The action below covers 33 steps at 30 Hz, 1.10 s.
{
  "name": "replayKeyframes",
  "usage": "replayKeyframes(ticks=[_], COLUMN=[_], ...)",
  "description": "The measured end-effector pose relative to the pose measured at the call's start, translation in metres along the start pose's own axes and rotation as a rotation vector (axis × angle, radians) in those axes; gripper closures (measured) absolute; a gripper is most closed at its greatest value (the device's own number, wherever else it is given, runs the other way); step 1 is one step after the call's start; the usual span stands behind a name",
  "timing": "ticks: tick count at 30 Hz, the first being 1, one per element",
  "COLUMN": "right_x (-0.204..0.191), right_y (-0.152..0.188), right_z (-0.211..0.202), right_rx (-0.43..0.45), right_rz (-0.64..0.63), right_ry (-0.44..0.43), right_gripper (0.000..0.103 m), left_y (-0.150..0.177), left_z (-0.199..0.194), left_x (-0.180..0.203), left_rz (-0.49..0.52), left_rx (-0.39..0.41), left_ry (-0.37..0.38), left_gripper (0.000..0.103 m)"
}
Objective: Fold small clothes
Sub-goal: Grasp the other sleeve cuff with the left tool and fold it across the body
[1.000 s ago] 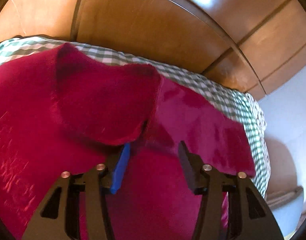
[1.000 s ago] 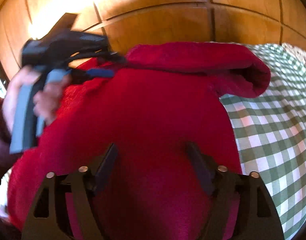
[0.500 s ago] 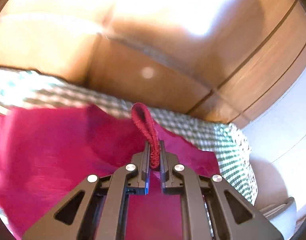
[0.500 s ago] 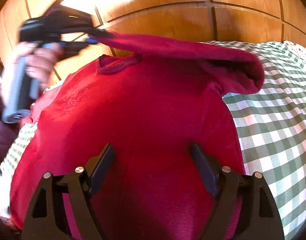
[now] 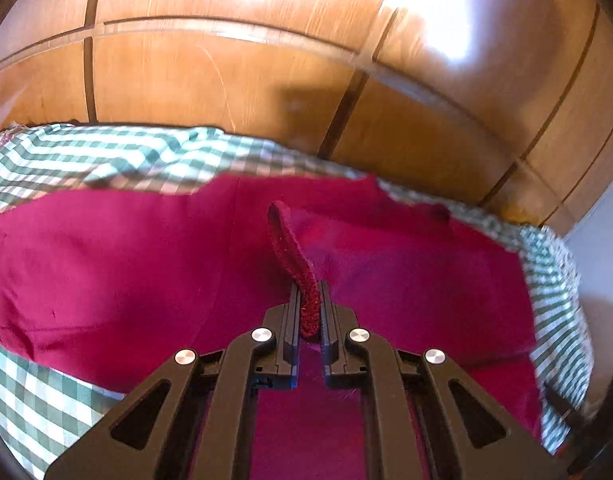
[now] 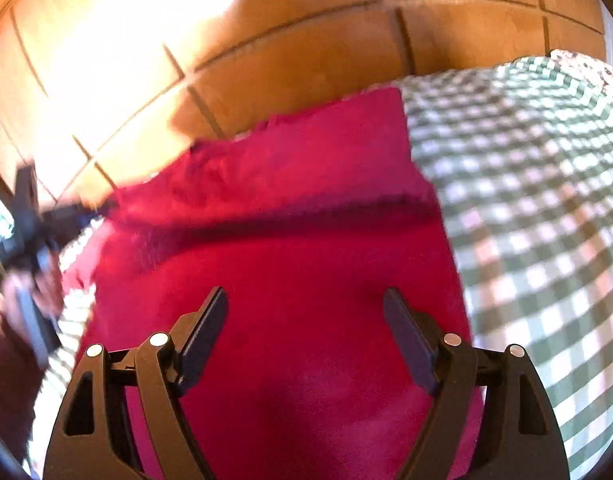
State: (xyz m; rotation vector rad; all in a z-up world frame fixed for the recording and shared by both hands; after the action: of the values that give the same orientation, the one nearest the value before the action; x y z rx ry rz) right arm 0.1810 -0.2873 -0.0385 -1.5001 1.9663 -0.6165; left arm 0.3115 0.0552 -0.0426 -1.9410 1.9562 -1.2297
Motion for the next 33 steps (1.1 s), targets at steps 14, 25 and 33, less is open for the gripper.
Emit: replayKeyframes(ticks=[14,25,33], right_x=[-0.025,-0.029,-0.033], right_y=[-0.041,-0.042,-0.043], right_z=[0.081,0.081,0.083], right_rx=[0.016,0.015,0.021], right_rz=[-0.124,-0.130,-0.144], right_ry=[0.283,0.283,0.313], right_gripper=[0.023,0.020,0.019], left_y=[0.022,0.066,0.095], left_z=[0.004,-0.109,-0.203], left_x=[-0.039,-0.146,-0.264], left_rz=[-0.087,-0.509,-0.790], left_rx=[-0.005,0.120,0.336], left_ry=[-0.095,-0.030,-0.122], left_gripper=[0.079,0.076,0.072])
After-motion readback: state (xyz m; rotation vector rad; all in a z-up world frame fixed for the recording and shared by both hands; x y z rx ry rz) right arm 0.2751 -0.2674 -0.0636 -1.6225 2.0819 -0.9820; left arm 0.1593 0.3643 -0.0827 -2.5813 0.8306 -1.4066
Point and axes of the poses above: each gripper's, at about its wrist camera, not at the fingertips, and z roughly the way its jaws point, x to its right, y to its underside, the point moved 3 cm from there along z, roughly the way its jaws point, and after that the axes turned 11 degrees about y, right-handed, at the moved point
